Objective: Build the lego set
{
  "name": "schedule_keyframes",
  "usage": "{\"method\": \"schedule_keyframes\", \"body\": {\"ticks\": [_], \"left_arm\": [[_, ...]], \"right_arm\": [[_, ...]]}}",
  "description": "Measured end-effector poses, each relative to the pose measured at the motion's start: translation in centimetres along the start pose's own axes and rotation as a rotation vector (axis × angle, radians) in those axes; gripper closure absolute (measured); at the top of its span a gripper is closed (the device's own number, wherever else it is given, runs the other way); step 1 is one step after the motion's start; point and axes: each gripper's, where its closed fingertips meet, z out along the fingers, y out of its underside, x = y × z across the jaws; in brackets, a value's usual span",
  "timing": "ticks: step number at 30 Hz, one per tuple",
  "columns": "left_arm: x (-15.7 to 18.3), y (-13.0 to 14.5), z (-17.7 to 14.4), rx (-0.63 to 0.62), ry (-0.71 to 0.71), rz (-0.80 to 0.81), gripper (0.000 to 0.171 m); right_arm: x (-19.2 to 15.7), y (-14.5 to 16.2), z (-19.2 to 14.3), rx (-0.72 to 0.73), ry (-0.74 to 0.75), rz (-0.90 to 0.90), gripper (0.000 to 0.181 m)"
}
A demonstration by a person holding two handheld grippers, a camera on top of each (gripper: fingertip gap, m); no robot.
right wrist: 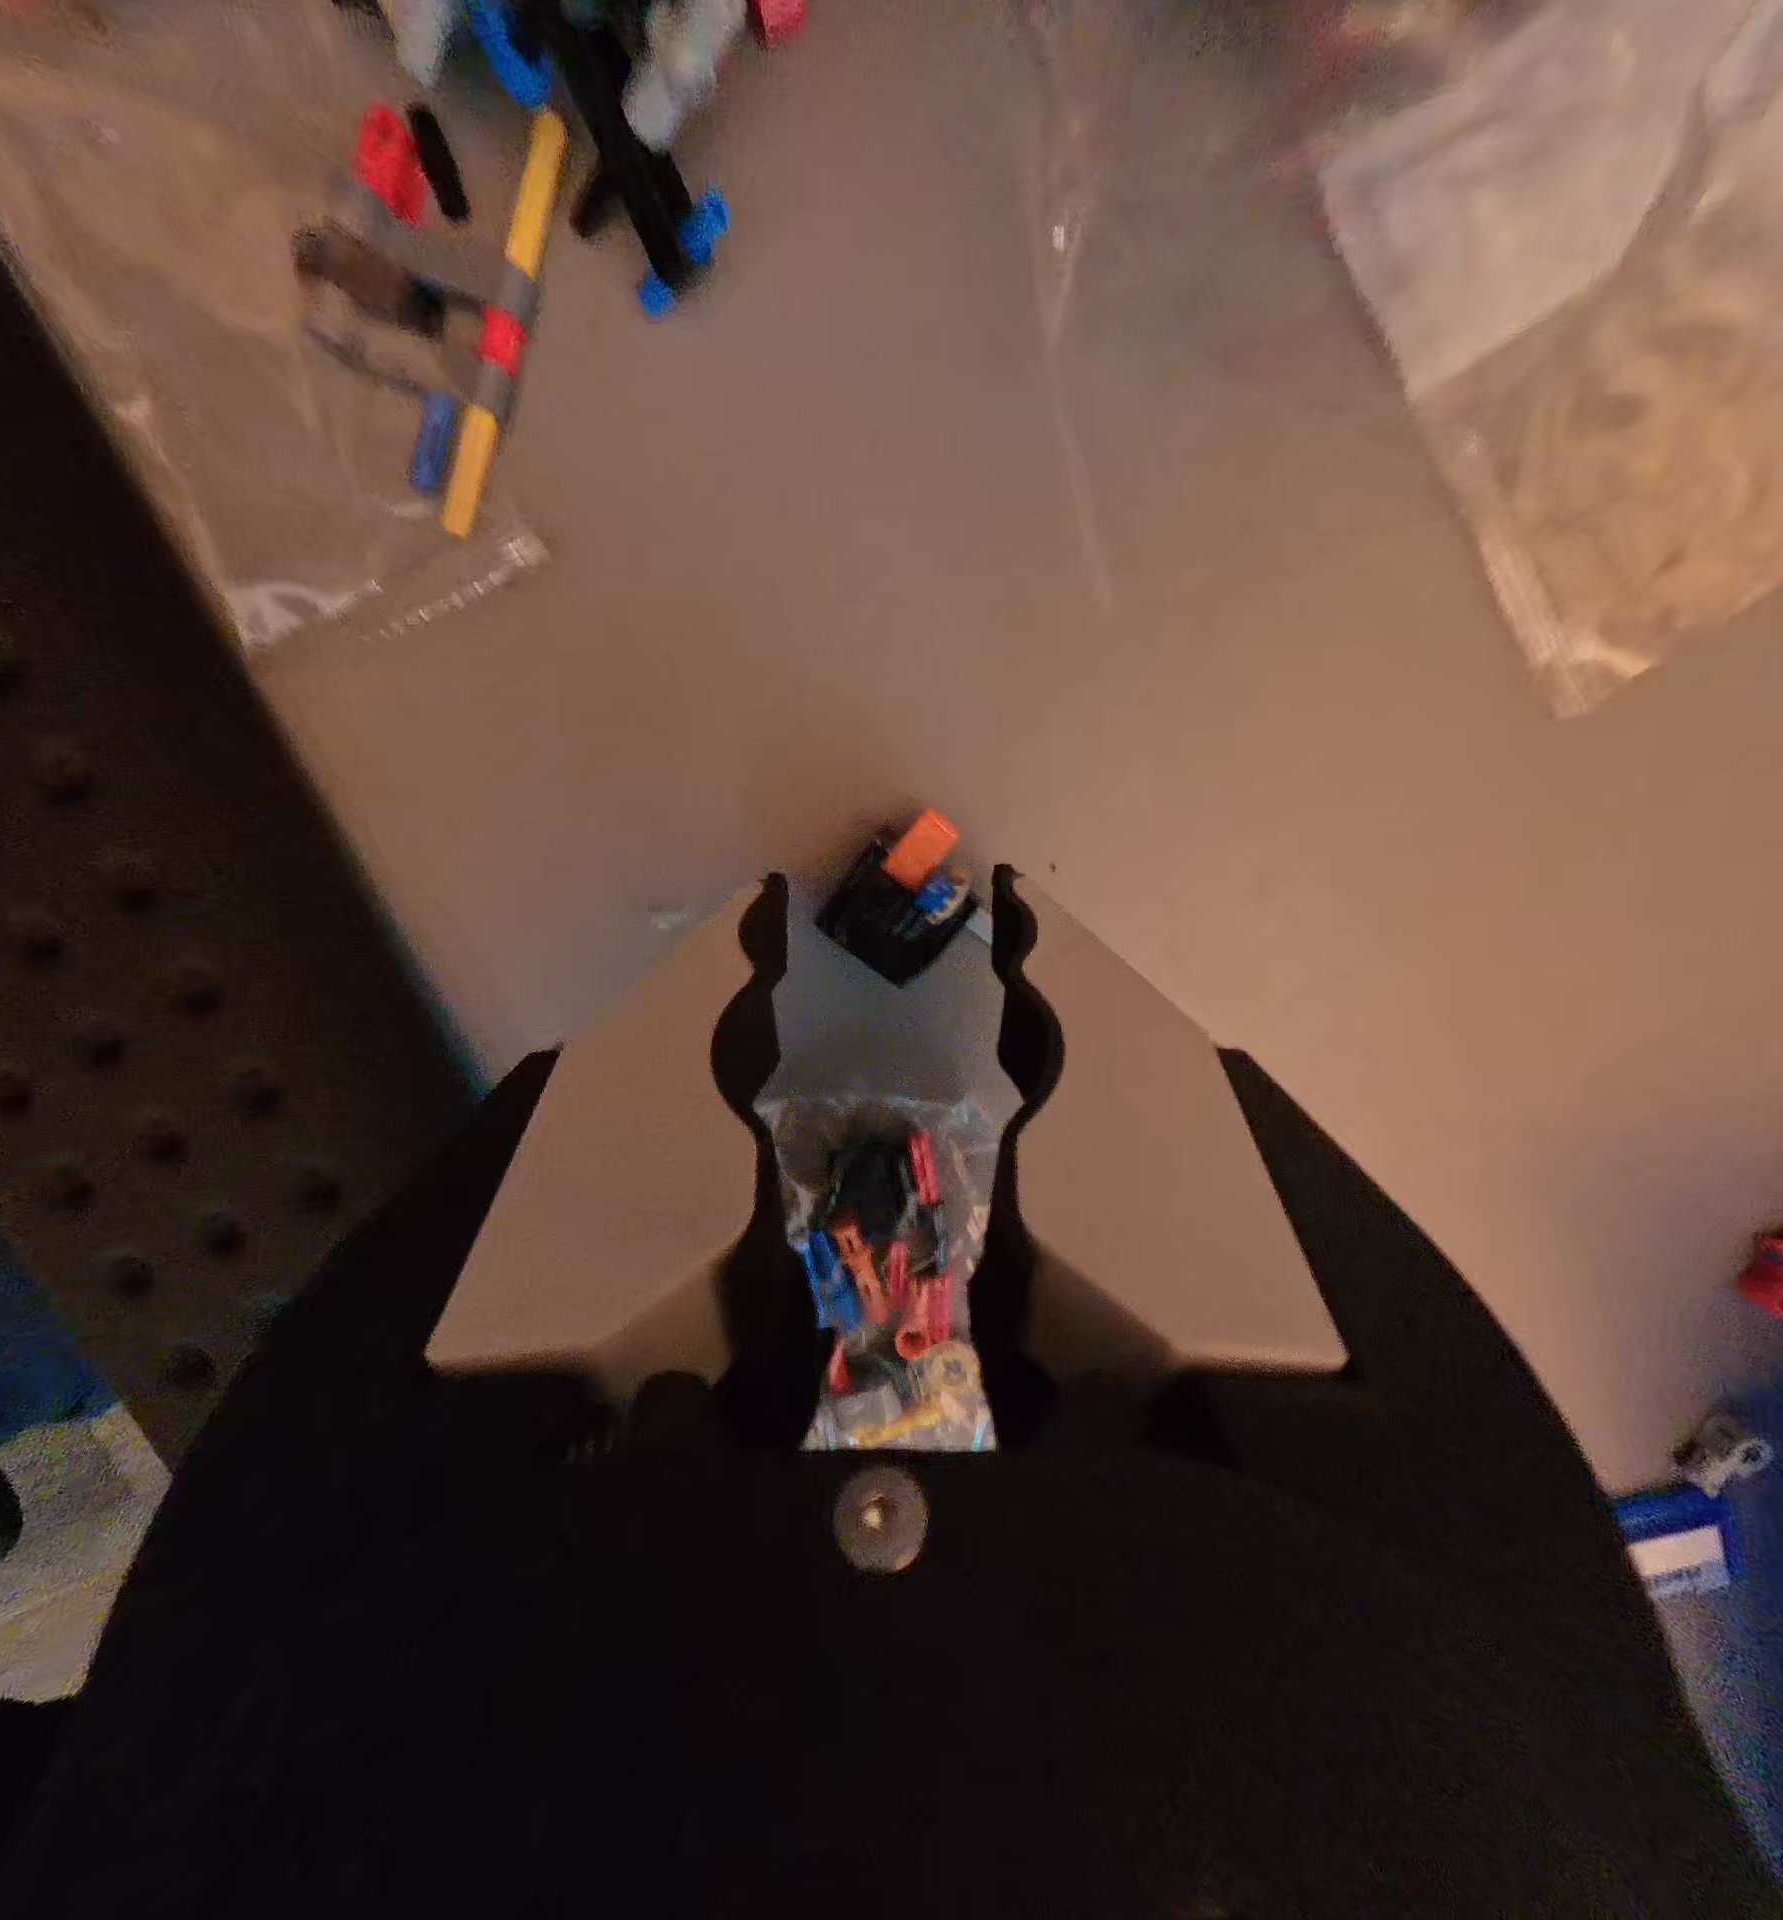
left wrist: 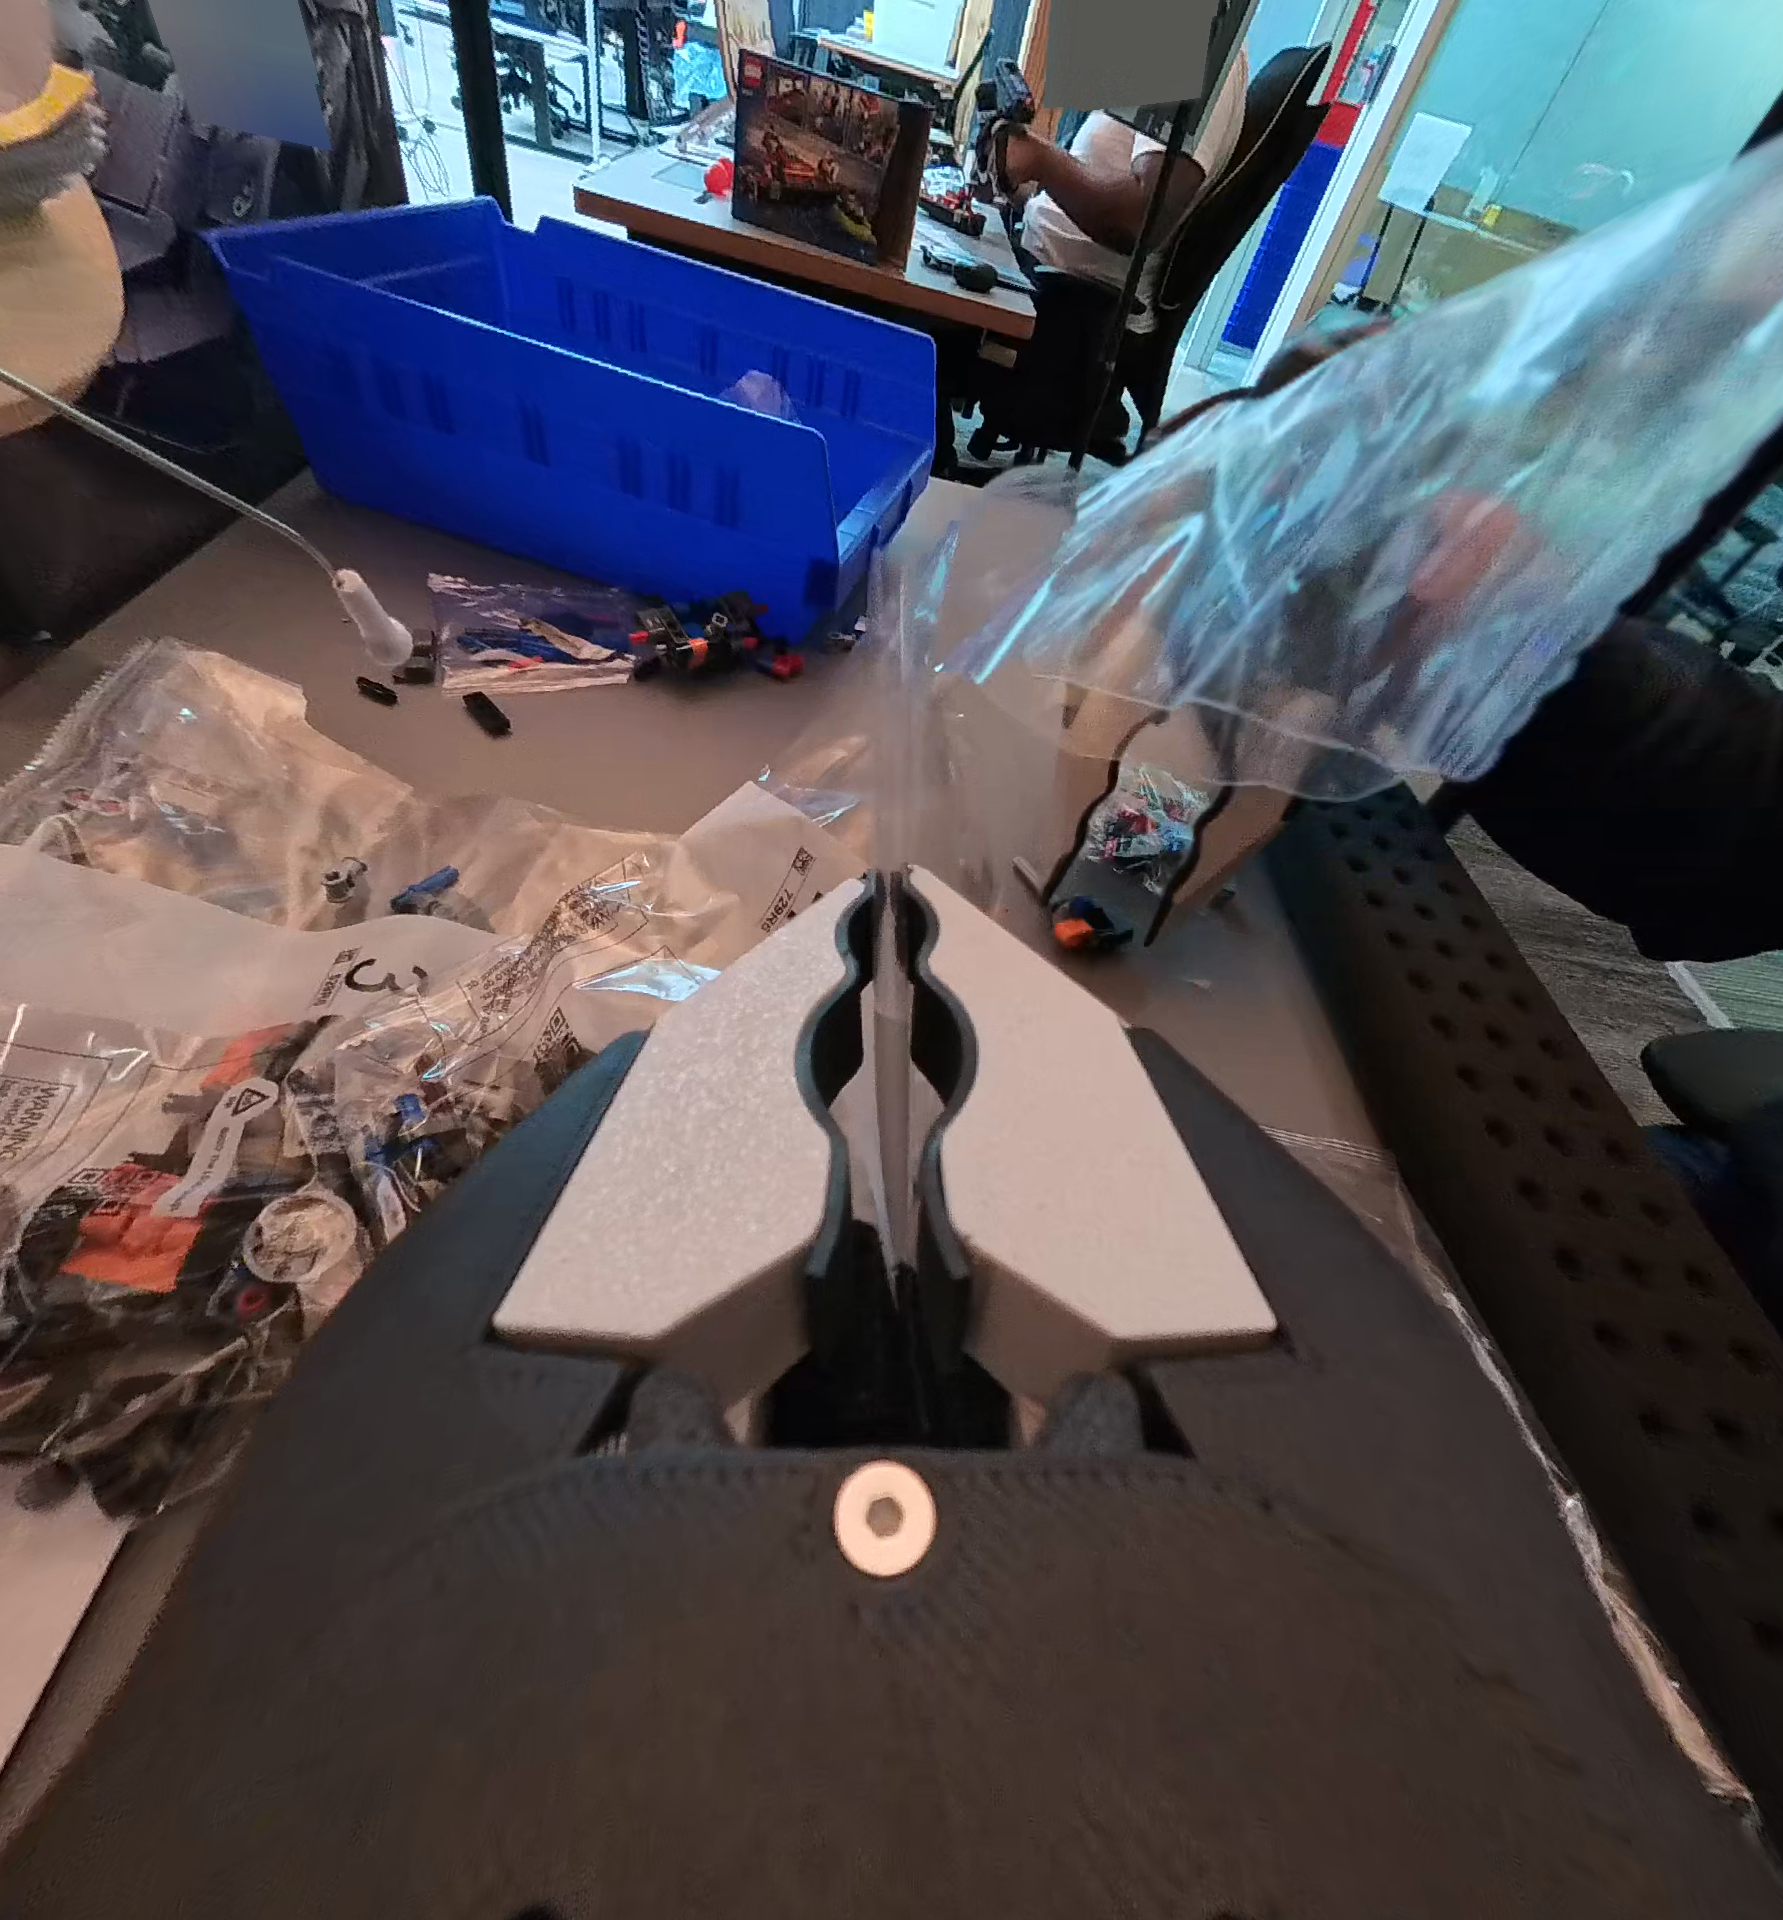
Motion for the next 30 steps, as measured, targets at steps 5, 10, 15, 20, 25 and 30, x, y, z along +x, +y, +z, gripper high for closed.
{"method": "schedule_keyframes", "body": {"ticks": [5, 10, 15, 20, 25, 30], "left_arm": [[-0.4, -0.4, -0.3, 0.023, -0.026, 0.000, 0.171], [-0.4, -0.6, -0.4, 0.027, -0.031, 0.004, 0.171], [-0.5, -0.7, -0.6, 0.035, -0.031, 0.004, 0.171], [-0.5, -1.0, -0.9, 0.044, -0.039, 0.008, 0.171], [-0.7, -1.2, -1.1, 0.057, -0.049, 0.006, 0.171], [-0.8, -1.2, -1.0, 0.054, -0.052, 0.005, 0.171]], "right_arm": [[-1.8, -5.4, 0.2, 0.145, 0.023, -0.091, 0.142], [-3.1, -10.4, 1.4, 0.265, -0.035, -0.069, 0.137], [-3.6, -12.7, 2.4, 0.308, -0.069, -0.077, 0.163], [-2.7, -12.1, 1.4, 0.312, -0.027, -0.081, 0.174], [-0.6, -10.0, -0.3, 0.300, 0.026, -0.044, 0.177], [2.3, -7.1, -1.1, 0.253, 0.105, 0.024, 0.177]]}}
